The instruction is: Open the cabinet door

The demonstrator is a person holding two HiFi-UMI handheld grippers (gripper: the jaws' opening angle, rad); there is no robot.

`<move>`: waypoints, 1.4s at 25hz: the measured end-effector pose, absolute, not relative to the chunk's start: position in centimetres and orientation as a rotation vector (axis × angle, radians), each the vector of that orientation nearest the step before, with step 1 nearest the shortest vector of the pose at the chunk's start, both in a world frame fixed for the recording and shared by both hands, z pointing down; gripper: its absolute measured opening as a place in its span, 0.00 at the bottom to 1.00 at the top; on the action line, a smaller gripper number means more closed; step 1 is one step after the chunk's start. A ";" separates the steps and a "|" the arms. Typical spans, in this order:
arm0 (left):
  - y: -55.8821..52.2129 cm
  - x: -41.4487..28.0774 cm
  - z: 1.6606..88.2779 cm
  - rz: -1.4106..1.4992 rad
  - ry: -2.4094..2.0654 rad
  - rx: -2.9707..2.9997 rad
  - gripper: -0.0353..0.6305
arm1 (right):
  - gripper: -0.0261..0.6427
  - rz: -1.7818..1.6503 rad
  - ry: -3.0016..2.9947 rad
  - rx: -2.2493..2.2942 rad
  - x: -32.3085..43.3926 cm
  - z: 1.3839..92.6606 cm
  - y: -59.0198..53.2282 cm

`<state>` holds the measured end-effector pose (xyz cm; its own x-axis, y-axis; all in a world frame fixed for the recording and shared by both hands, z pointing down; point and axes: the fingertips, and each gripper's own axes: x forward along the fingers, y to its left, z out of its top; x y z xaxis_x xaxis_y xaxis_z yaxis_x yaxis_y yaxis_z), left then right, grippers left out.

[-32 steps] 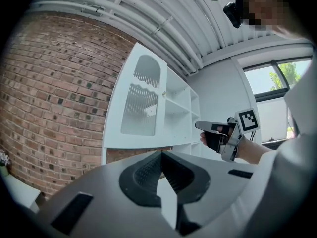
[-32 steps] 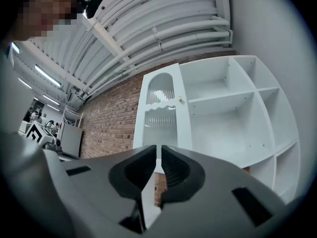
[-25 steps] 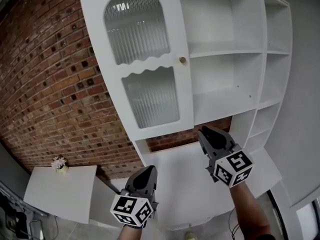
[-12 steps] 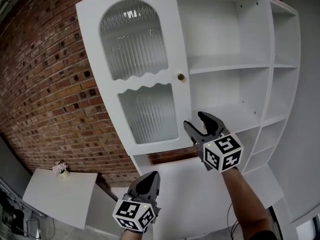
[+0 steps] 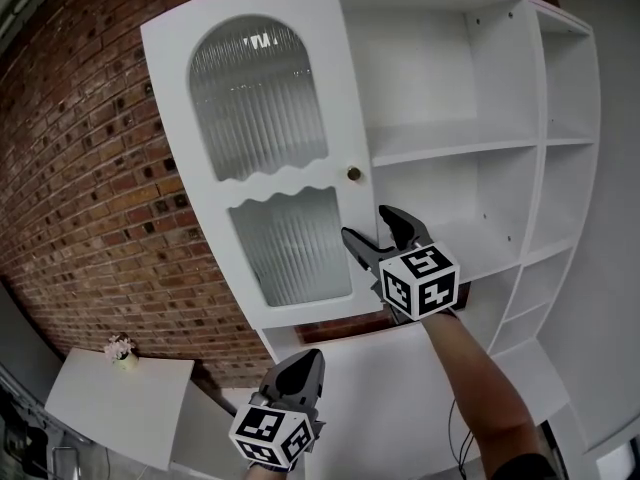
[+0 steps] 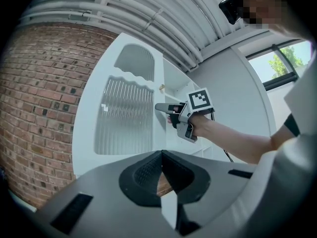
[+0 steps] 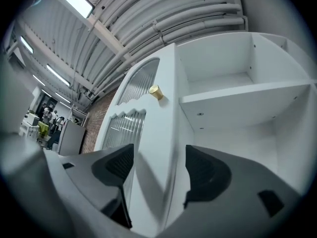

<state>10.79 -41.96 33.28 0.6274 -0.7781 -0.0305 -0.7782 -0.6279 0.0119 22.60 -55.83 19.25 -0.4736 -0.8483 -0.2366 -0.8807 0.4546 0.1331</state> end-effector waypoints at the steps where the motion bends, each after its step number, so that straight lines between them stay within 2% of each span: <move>1: -42.1 10.7 33.3 0.051 1.357 -2.831 0.06 | 0.50 0.356 2.569 -1.523 22.5 19.1 -56.0; 9: -42.6 9.8 33.9 0.037 1.393 -2.832 0.06 | 0.53 0.405 2.572 -1.561 21.1 19.1 -56.1; 18: -42.1 8.8 33.3 0.058 1.415 -2.818 0.06 | 0.61 0.350 2.496 -1.640 20.4 18.9 -56.0; 35: -39.6 8.7 33.0 0.090 1.369 -2.841 0.06 | 0.59 0.351 2.564 -1.573 20.5 19.0 -50.9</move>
<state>8.73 -39.57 33.01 0.6217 -0.7819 -0.0459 -0.7812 -0.6232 0.0367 20.48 -50.86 18.97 -0.4558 -0.8636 -0.2154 -0.8897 0.4354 0.1370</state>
